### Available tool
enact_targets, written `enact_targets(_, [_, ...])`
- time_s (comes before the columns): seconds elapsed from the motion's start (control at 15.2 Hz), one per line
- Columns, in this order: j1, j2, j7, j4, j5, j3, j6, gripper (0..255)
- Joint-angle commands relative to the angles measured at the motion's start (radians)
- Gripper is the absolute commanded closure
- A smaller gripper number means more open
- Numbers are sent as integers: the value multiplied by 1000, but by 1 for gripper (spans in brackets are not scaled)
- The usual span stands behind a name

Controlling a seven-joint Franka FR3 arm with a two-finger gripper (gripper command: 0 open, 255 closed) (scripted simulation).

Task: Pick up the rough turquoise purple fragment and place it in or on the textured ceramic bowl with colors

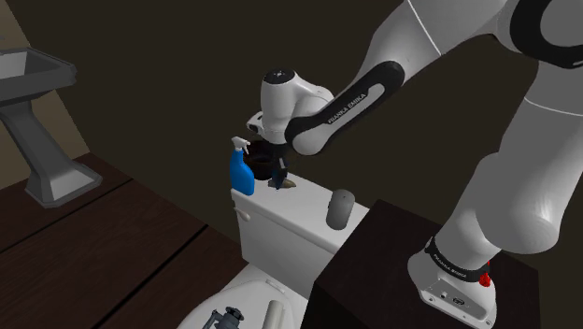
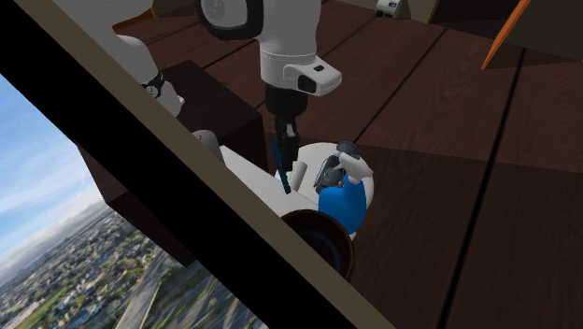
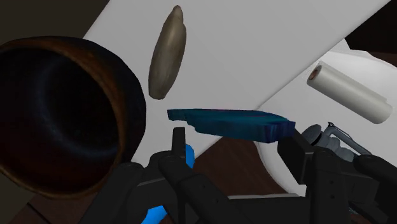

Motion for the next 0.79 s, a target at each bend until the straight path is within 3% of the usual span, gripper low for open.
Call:
enact_targets(0.0, [0, -20, -13, 7, 14, 3, -26, 255])
enact_targets(0.4, [0, -67, -42, 24, 42, 8, -86, 255])
enact_targets(0.73, [-34, 76, -122, 220, 51, -19, -126, 255])
